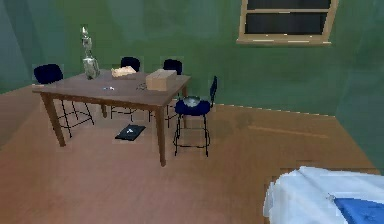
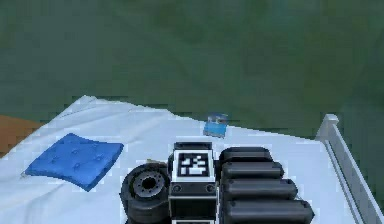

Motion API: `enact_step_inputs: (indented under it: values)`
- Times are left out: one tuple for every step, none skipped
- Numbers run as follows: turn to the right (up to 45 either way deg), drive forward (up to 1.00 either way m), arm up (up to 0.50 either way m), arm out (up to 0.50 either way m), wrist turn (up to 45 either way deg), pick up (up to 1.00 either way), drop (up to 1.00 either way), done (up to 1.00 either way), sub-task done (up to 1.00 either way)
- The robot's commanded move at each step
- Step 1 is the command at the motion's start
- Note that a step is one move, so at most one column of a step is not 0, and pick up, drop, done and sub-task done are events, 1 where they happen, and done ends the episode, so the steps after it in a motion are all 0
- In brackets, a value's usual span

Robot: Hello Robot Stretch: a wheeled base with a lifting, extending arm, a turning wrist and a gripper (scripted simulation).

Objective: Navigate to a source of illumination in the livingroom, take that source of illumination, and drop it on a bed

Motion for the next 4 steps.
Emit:
enact_step_inputs:
  values:
    - [0.0, 0.0, 0.0, 0.48, 0.0, 0.0, 0.0, 0.0, 0.0]
    - [0.0, 0.0, 0.0, 0.0, 45.0, 0.0, 0.0, 0.0, 0.0]
    - [0.0, 0.0, 0.0, 0.0, 45.0, 0.0, 0.0, 0.0, 0.0]
    - [0.0, 0.0, 0.0, 0.0, 36.0, 0.0, 0.0, 0.0, 0.0]
